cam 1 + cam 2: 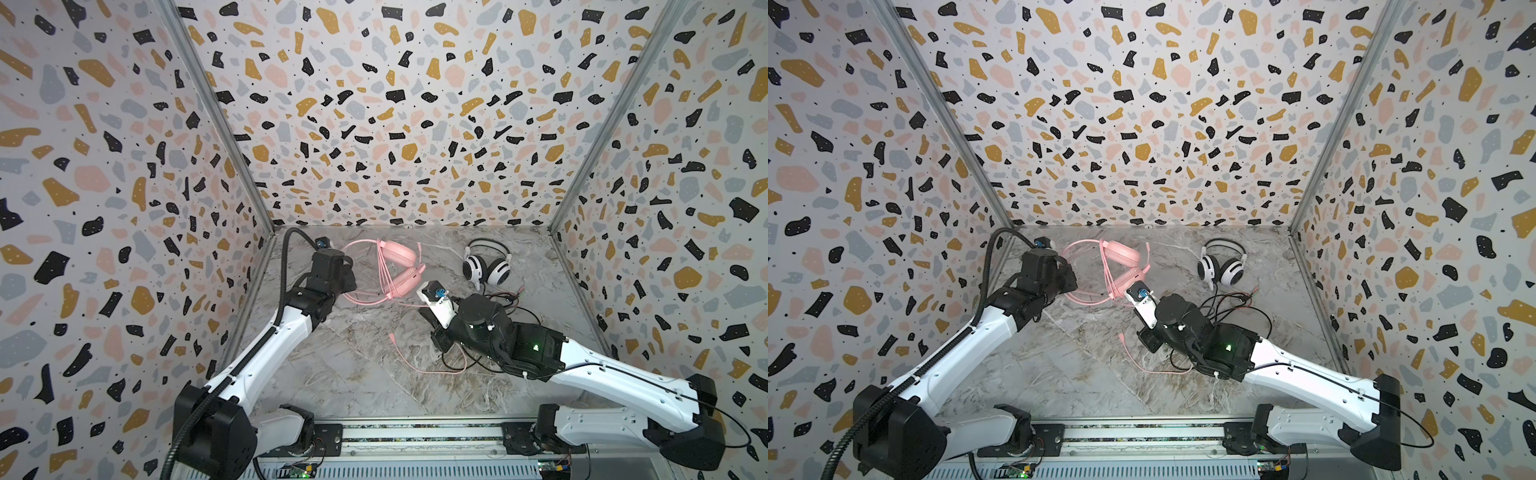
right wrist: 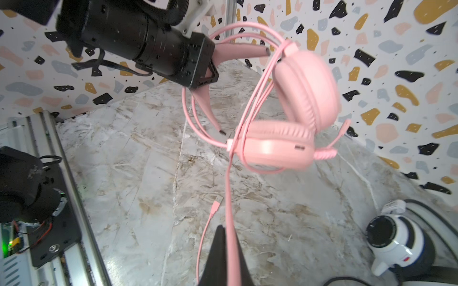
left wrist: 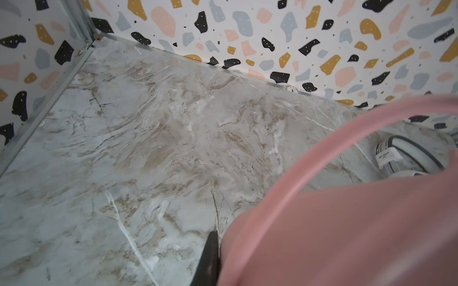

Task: Wrap the headphones

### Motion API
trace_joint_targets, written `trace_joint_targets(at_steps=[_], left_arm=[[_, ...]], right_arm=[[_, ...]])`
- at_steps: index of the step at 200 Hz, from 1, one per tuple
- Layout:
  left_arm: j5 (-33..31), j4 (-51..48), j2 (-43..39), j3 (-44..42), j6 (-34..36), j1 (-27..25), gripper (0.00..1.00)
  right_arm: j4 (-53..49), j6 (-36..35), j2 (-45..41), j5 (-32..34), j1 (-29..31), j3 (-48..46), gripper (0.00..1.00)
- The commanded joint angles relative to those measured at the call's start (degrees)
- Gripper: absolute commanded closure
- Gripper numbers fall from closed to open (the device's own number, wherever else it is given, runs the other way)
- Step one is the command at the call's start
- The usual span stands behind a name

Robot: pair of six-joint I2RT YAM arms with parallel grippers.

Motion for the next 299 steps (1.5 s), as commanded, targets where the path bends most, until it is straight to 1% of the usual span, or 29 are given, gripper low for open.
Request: trace_joint_targets(at_steps=[1, 21, 27, 37, 49, 80, 109, 127, 146, 158, 179, 194, 208, 225, 243, 265, 299], left_arm=[[-7.98, -1.7, 3.1, 4.24, 5.88, -2.47, 1.0], [-7.23, -6.09, 5.48, 6.46, 8.95, -5.06, 1.0], [-5.84, -7.36, 5.86, 6.89, 10.62, -5.74, 1.0], [-2.68, -7.12, 5.65, 6.13, 13.82, -7.0, 1.0], [-2.63, -6.81, 4.94, 5.32, 15.38, -9.06, 1.0], [-1.48, -8.04, 3.42, 4.43, 19.95, -14.32, 1.0], [2.96, -9.63, 1.57, 3.66, 22.94, -17.11, 1.0], [7.81, -9.99, 0.19, 3.39, 24.82, -17.78, 1.0], [10.18, -11.54, -0.92, 3.44, 26.92, -18.07, 1.0], [8.7, -12.63, -1.74, 3.31, 27.91, -18.07, 1.0], [4.98, -13.32, -4.02, 3.01, 28.6, -18.07, 1.0], [6.63, -12.6, -5.95, 2.48, 29.12, -18.07, 1.0], [6.95, -12.67, -6.99, 2.26, 30.36, -18.07, 1.0], [6.89, -13.04, -7.76, 2.13, 30.81, -18.07, 1.0], [9.29, -12.88, -8.55, 1.01, 31.34, -18.07, 1.0], [14.07, -12.84, -8.72, 0.6, 30.92, -18.07, 1.0], [24.98, -11.53, -9.66, 1.73, 30.51, -18.07, 1.0]], right_arm=[[-4.36, -5.34, 0.2, 0.69, -3.37, 5.11, 1.0], [-5.56, -7.64, 1.2, 1.7, -6.09, 9.11, 1.0], [-6.23, -8.25, 1.63, 1.84, -6.92, 10.51, 1.0], [-7.31, -9.36, 2.31, 2.36, -7.87, 12.61, 1.0], [-7.38, -10.61, 2.82, 2.81, -8.63, 14.13, 1.0], [-8.18, -12.52, 4.72, -0.51, -12.23, 17.53, 1.0], [-7.79, -14.39, 6.19, -1.28, -14.76, 18.08, 0.99], [-7.72, -14.56, 7.21, -2.54, -16.79, 17.85, 0.98], [-7.28, -14.47, 8.19, -3.59, -18.58, 17.35, 0.96], [-7.95, -14.68, 8.97, -3.65, -19.43, 17.38, 0.93], [-7.54, -14.66, 9.18, -2.07, -20.48, 16.34, 0.92], [-7.32, -13.76, 9.2, -2.03, -21.76, 16.02, 0.91], [-6.28, -13.09, 9.02, -0.58, -22.54, 15.25, 0.89], [-5.5, -12.23, 8.99, -0.7, -24.36, 15.01, 0.89], [-4.96, -12.06, 9.04, -0.78, -25.7, 15.2, 0.88], [-2.99, -11.39, 9.14, -5.91, -27.51, 14.48, 0.88], [1.87, -10.92, 10.2, -9.5, -28.47, 11.64, 0.88]])
